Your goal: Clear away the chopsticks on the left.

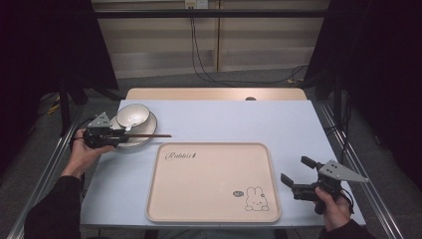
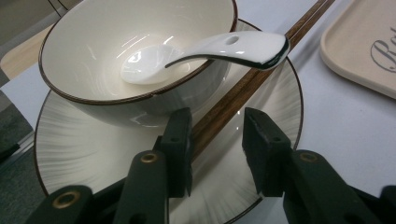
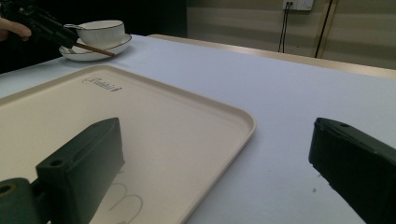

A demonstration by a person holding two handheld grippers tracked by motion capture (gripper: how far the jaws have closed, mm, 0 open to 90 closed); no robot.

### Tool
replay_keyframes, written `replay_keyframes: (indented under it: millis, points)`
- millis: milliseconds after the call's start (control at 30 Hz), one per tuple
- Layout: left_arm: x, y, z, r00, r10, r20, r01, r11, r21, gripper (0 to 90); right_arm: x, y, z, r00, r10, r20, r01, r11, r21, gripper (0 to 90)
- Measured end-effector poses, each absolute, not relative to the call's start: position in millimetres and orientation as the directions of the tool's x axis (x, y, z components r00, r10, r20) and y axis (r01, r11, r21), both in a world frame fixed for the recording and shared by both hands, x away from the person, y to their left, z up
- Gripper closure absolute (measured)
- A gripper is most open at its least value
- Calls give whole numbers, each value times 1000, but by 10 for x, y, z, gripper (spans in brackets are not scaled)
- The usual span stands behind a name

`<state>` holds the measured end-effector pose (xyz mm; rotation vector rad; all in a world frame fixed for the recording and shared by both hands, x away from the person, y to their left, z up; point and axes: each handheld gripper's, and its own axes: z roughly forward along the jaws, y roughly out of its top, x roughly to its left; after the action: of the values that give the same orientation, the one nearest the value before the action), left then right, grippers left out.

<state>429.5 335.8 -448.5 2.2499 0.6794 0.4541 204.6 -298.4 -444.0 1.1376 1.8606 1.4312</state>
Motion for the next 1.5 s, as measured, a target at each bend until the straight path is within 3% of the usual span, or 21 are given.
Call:
replay_keyframes:
  millis: [467, 600, 800, 933, 1500]
  points:
    - [4308, 3274, -4495, 846, 516, 137, 306, -679, 667, 713, 2047, -2982, -4443, -511, 855, 83, 304, 90, 948, 26]
    - [4350, 3229, -4446, 871, 480, 109, 321, -722, 612, 728, 2052, -2981, -4449, -511, 856, 82, 312, 96, 945, 26]
    - [4363, 3176, -4444, 891, 448, 73, 319, -733, 601, 806, 2050, -2986, -4452, -507, 858, 85, 315, 93, 944, 26]
    - [4351, 3152, -4436, 890, 453, 49, 337, -728, 598, 848, 2047, -2989, -4452, -510, 857, 80, 315, 100, 944, 25]
    - [4155, 3188, -4218, 840, 540, -63, 440, -608, 660, 849, 2041, -2990, -4442, -516, 853, 84, 301, 88, 949, 26]
